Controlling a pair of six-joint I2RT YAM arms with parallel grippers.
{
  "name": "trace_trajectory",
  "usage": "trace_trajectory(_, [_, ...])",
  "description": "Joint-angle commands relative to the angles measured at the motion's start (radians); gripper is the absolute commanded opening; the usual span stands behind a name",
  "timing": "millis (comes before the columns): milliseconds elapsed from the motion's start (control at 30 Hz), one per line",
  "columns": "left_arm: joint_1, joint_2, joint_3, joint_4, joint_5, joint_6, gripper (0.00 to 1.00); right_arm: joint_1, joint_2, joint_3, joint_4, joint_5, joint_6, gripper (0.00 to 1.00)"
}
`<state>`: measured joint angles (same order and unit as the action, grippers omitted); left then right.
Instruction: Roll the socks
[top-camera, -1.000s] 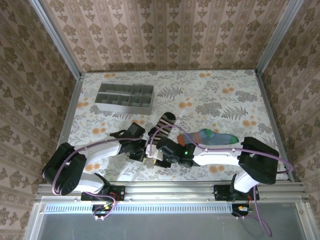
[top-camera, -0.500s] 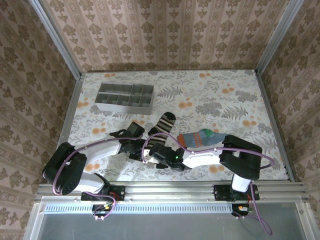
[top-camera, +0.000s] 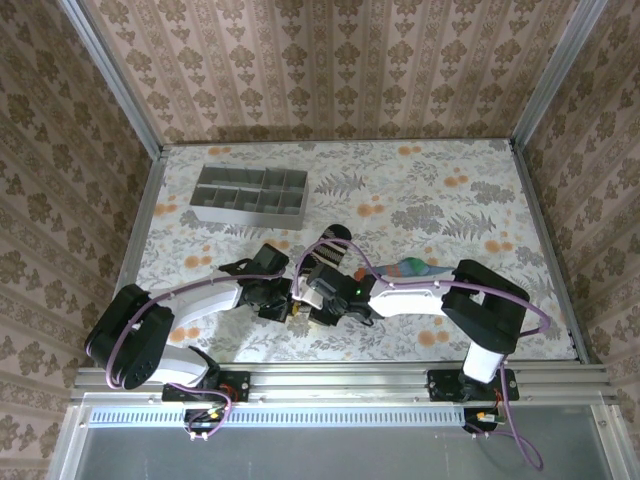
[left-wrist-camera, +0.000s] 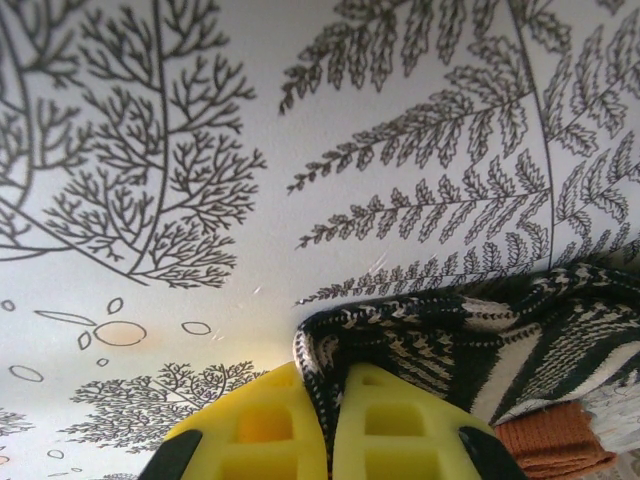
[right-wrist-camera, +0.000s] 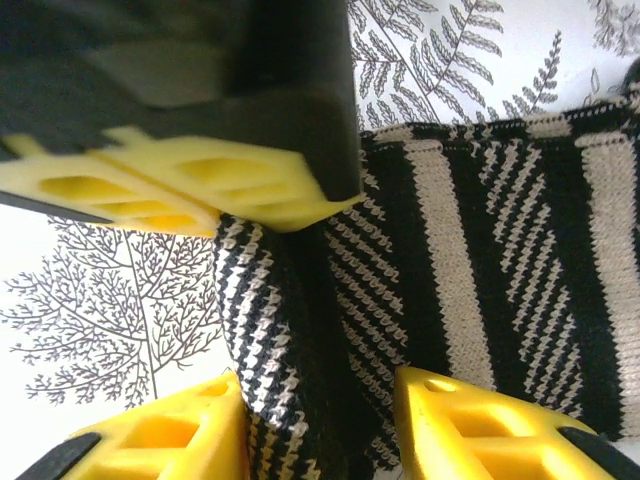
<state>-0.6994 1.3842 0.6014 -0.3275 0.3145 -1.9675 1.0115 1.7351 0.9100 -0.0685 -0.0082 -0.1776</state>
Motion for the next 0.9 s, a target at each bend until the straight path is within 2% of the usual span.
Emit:
trace_trajectory(0, [-0.001,0.038,-0.026,-0.088,-0.026,0.008,0.0,-0.018,-0.021,0.041,-0.039,-0.137,0.074,0.39])
trace_trajectory(133, [-0.001,0.044,-0.023,-0.084,-0.026,0.008,0.0,-0.034,0.007,0.066,-0.057,-0.174,0.094,0.37])
trace_trajectory(367, [-0.001,0.041,-0.027,-0.079,-0.026,0.007,0.0,-0.046,0.033,0.078,-0.076,-0.232,0.119,0.4])
trace_trajectory(500, [-0.002,0.038,-0.029,-0.079,-0.026,0.005,0.0,-0.059,0.059,0.086,-0.094,-0.24,0.138,0.35])
trace_trajectory(867, [0.0,0.038,-0.026,-0.076,-0.025,0.008,0.0,-0.097,0.092,0.102,-0.133,-0.276,0.182,0.07])
